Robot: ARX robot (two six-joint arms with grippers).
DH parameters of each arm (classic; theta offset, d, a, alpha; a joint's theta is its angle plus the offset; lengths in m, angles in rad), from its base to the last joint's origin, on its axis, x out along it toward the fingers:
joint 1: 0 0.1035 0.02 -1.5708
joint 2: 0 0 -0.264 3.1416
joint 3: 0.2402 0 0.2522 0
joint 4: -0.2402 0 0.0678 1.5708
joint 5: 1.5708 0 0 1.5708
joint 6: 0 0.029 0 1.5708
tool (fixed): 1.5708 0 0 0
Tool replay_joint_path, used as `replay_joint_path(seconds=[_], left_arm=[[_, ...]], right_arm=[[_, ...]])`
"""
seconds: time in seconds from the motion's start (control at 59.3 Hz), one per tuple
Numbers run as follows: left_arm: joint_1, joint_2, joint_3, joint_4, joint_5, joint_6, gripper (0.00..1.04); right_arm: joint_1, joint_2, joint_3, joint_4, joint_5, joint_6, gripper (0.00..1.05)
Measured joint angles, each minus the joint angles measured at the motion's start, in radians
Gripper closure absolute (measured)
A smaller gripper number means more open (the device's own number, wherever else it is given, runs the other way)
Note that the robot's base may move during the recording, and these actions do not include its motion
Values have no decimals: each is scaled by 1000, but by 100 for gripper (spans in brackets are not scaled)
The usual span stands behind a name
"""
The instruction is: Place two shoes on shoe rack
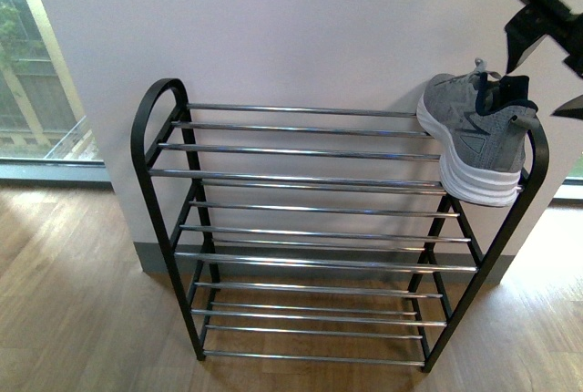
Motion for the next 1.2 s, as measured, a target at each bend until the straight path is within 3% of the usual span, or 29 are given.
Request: replay_joint_path(seconds=[0.118, 0.27, 0.354, 0.557, 0.691, 1.197], left_arm=[[0, 0, 0, 0, 0, 0, 103], [0, 0, 0, 0, -2, 0, 103], [0, 0, 0, 0, 2, 0, 103], [0, 0, 0, 0, -5, 0, 103], [-1, 0, 0, 0, 2, 0, 103], [-1, 0, 0, 0, 0, 0, 103]], right_arm=[[-16, -147, -146, 274, 175, -283, 17], [-56, -328, -393, 782, -219, -667, 39], [-38, -389, -533, 909, -277, -753, 51], [0, -469, -798, 1015, -266, -822, 79], [11, -576, -946, 1072, -239, -835, 104], [103, -845, -1246, 1097, -159, -845, 103]])
